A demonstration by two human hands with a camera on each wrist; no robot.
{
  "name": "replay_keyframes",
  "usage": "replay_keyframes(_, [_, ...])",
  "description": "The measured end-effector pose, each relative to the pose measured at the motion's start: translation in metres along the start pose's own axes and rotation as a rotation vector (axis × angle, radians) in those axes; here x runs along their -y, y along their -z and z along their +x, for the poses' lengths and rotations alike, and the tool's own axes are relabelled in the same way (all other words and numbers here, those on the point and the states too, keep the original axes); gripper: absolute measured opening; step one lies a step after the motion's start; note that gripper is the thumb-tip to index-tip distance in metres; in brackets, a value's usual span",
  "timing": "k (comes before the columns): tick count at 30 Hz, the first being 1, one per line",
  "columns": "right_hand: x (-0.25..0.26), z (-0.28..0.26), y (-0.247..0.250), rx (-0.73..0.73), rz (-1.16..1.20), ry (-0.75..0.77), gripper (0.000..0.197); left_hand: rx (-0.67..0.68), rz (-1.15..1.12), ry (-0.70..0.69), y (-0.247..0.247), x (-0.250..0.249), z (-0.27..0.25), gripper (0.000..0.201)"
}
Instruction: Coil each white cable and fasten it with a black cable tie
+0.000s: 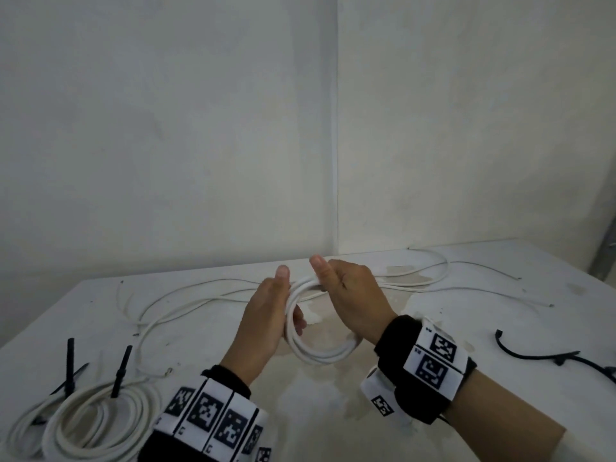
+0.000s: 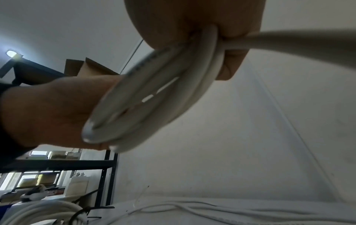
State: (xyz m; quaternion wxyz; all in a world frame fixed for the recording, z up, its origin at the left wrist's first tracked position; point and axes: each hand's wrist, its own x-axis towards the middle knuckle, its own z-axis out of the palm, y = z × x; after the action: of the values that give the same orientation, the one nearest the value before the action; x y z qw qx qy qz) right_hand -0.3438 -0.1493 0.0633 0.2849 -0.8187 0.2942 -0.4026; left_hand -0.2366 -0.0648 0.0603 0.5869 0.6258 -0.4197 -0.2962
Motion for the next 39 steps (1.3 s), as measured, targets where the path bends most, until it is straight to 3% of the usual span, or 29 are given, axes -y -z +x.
replay_keyframes(3, [-0.003, -0.001, -0.001, 0.067, 0.018, -0.018, 0.059, 0.105, 0.105, -0.068, -0.001, -0.006, 0.001, 0.048])
replay_keyframes(6, [-0.003, -0.002, -0.001, 0.106, 0.153, -0.059, 0.051, 0.110, 0.136, -0.093, -0.003, -0.006, 0.002, 0.053])
replay_keyframes(8, [-0.002, -0.004, -0.001, 0.120, 0.236, -0.060, 0.047, 0.060, 0.112, -0.100, -0.005, -0.003, 0.002, 0.052])
replay_keyframes(12, [-0.006, -0.005, -0.002, 0.152, 0.317, -0.071, 0.059, -0.082, 0.033, -0.111, -0.009, 0.004, 0.000, 0.036])
replay_keyframes(17, [-0.007, -0.011, 0.001, 0.139, 0.420, -0.121, 0.029, -0.194, -0.214, -0.106, -0.003, 0.005, 0.004, 0.039])
replay_keyframes(22, [-0.011, -0.010, 0.003, 0.124, 0.297, -0.099, 0.028, -0.053, -0.132, -0.050, 0.004, 0.007, 0.004, 0.040])
replay_keyframes(28, [-0.006, -0.007, 0.012, 0.283, 0.156, 0.012, 0.025, 0.185, 0.145, 0.009, 0.024, -0.010, 0.003, 0.055])
replay_keyframes(31, [-0.004, -0.004, 0.015, 0.333, 0.147, 0.039, 0.026, 0.280, 0.068, 0.080, 0.023, -0.016, 0.003, 0.054])
replay_keyframes(39, [-0.014, -0.011, 0.014, 0.220, 0.241, 0.039, 0.038, -0.028, -0.218, 0.070, 0.005, -0.003, -0.004, 0.040])
